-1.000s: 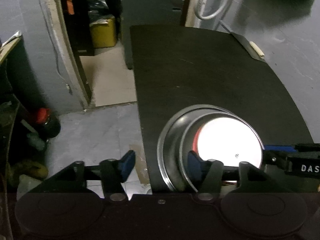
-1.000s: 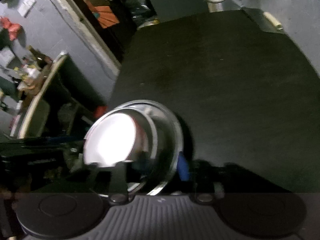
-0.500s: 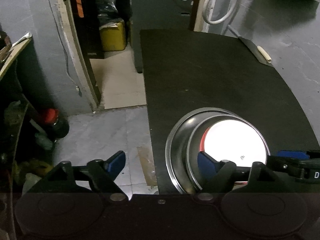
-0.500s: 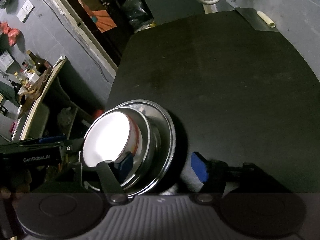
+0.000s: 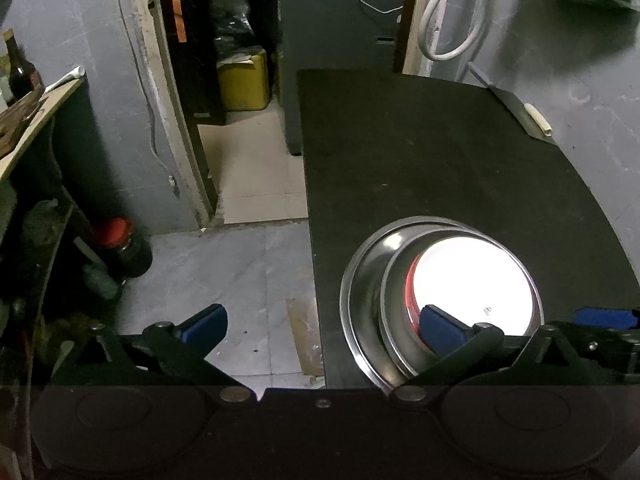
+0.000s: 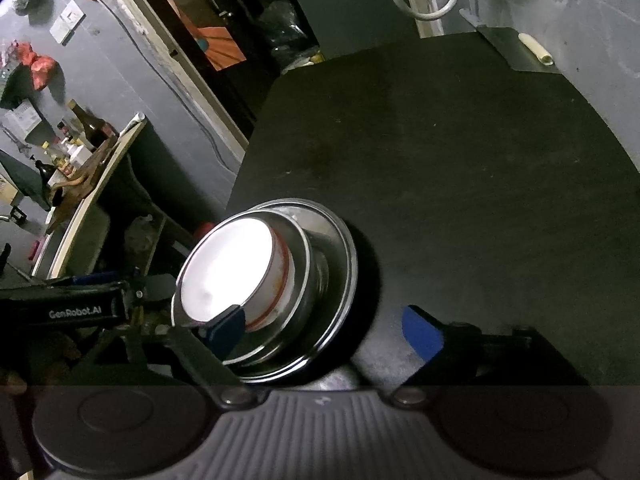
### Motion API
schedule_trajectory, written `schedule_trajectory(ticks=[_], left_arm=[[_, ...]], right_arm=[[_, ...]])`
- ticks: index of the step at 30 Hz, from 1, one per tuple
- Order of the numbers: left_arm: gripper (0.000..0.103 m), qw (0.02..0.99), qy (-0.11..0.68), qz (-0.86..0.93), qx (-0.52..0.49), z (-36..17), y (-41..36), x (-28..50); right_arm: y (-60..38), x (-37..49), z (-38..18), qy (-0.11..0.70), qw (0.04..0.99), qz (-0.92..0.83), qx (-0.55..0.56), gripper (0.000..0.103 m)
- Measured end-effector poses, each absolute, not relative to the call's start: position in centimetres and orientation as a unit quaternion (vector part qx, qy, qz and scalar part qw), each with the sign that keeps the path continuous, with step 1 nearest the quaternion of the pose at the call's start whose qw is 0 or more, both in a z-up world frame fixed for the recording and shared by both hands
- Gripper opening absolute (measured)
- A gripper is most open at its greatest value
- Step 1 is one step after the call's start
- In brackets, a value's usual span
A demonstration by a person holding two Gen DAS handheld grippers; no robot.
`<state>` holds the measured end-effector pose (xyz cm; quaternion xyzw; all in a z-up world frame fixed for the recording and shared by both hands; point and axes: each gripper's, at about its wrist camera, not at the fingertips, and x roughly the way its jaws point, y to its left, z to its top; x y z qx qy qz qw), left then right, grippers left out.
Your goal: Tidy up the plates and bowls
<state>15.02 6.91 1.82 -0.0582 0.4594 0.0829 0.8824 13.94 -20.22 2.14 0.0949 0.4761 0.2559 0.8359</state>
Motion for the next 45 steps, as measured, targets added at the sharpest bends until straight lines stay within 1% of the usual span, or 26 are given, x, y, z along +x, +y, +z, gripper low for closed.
schedule_trajectory(ticks=[2, 5, 15, 21, 29, 37, 45], left_arm=[[0.102, 0.882, 0.459, 0.086, -0.060, 1.9, 6.8, 14.9], [0.102, 0.882, 0.457, 0.089, -0.066, 2.0, 6.6, 14.5], [0.102, 0.885, 0.442, 0.123, -0.080, 2.6, 5.6, 12.8], [0.102, 0.893, 0.415, 0.144, -0.103, 3.2, 5.0, 10.3], [0.102, 0.904, 0.381, 0.143, -0.131, 3.3, 4.6, 7.3], [0.102, 0.923, 0.349, 0.110, -0.119, 3.8, 5.0, 5.0], [0.102, 0.938, 0.325, 0.100, -0.060, 4.4, 6.5, 1.9]], right_arm=[[-20.5, 13.7, 2.3, 0.471, 0.838, 0.257, 0.096, 0.099], [-21.1, 13.3, 2.6, 0.460, 0.844, 0.260, 0.093, 0.103], [-22.4, 12.2, 3.5, 0.425, 0.858, 0.275, 0.084, 0.103], [-22.8, 10.8, 4.3, 0.382, 0.877, 0.281, 0.079, 0.103], [-22.8, 9.0, 4.9, 0.362, 0.889, 0.271, 0.076, 0.103], [-22.0, 6.4, 5.7, 0.342, 0.906, 0.238, 0.071, 0.103], [-19.9, 2.6, 5.1, 0.354, 0.916, 0.176, 0.063, 0.103]])
